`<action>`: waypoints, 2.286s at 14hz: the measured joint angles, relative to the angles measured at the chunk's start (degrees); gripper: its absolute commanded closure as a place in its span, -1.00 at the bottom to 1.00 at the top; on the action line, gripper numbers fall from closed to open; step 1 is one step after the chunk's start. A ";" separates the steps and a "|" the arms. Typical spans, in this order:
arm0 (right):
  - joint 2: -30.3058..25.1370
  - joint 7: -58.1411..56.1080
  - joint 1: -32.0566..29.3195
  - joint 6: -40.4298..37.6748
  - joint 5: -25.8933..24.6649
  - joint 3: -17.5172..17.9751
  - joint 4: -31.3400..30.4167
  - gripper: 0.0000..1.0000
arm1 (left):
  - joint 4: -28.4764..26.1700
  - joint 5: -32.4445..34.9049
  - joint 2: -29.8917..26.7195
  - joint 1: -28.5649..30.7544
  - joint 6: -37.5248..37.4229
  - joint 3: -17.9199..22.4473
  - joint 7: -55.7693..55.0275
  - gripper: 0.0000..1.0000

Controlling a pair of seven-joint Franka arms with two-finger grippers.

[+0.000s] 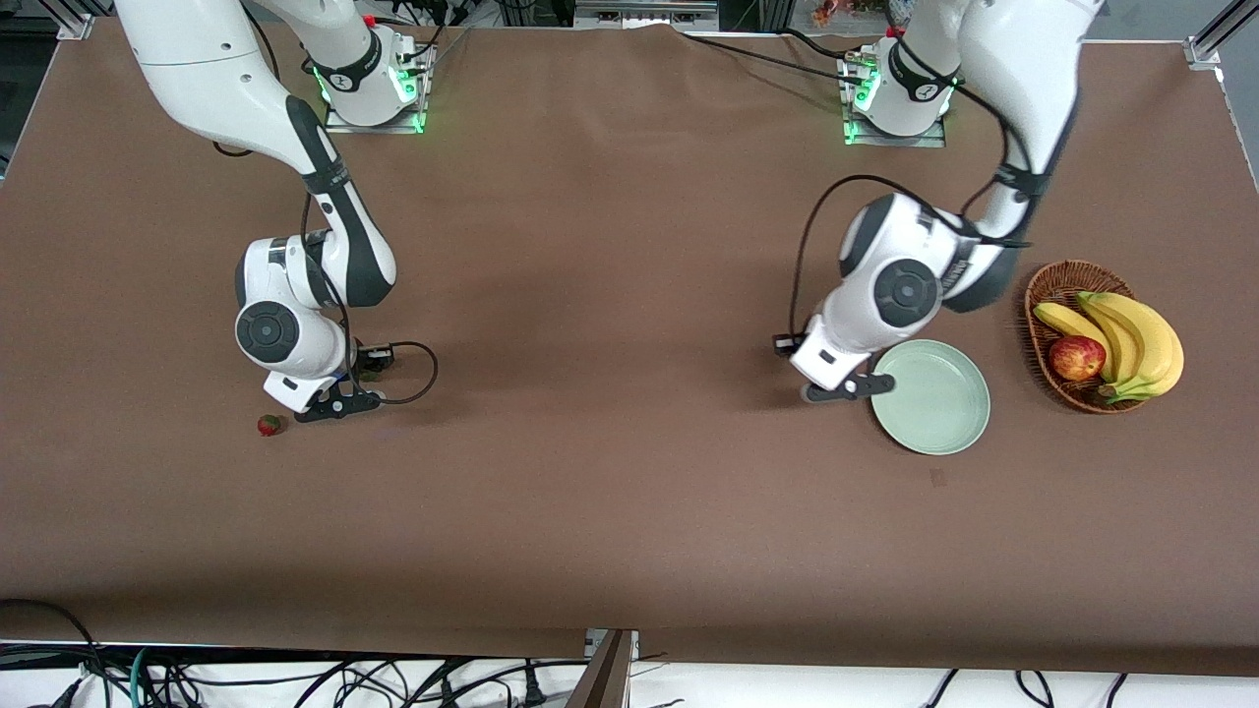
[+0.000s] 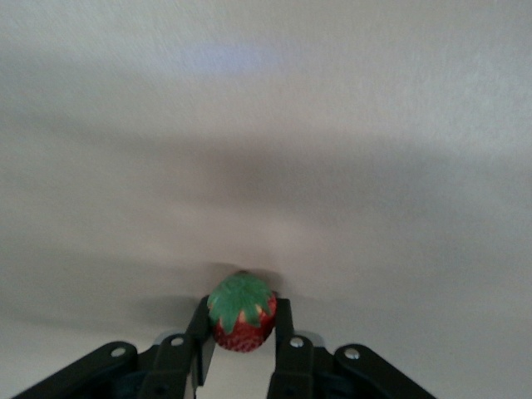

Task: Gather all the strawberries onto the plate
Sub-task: 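Drop the strawberry on the plate while the right gripper grasps another, then set the second strawberry at mid-table and open the right gripper, then grasp the second strawberry with the left gripper while the right gripper withdraws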

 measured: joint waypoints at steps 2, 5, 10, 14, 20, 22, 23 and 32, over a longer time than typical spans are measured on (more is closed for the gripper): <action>-0.04 0.52 0.48 0.31 4.18 1.21 2.78 0.78 | 1.84 3.62 0.11 3.45 -1.92 0.33 9.79 1.00; 1.34 10.88 2.76 0.19 7.88 5.74 10.08 0.77 | 1.94 4.00 2.28 10.48 -1.75 0.65 26.87 1.00; 13.08 44.86 18.19 1.99 7.98 8.13 26.71 0.77 | 2.01 3.85 7.04 16.71 2.45 0.44 38.19 -0.99; 20.22 60.26 28.84 10.06 7.98 8.07 34.44 0.76 | 2.24 2.34 7.20 16.76 2.60 -0.10 38.21 -1.00; 23.52 62.45 33.43 11.53 7.74 6.14 38.52 -1.00 | 3.19 2.18 6.22 16.63 -0.34 -3.24 34.23 -1.00; 22.69 58.37 32.79 5.28 7.67 2.06 40.84 -1.00 | 3.30 2.16 5.62 16.62 -2.70 -5.84 28.29 -1.00; 21.67 53.66 31.24 1.36 7.70 0.55 41.70 -1.00 | 3.31 2.15 5.46 16.58 -3.30 -7.50 24.94 -1.00; 17.28 0.69 -3.23 -18.53 7.69 -1.15 40.91 -1.00 | -0.43 2.80 5.64 7.70 7.48 -16.68 -10.07 -1.00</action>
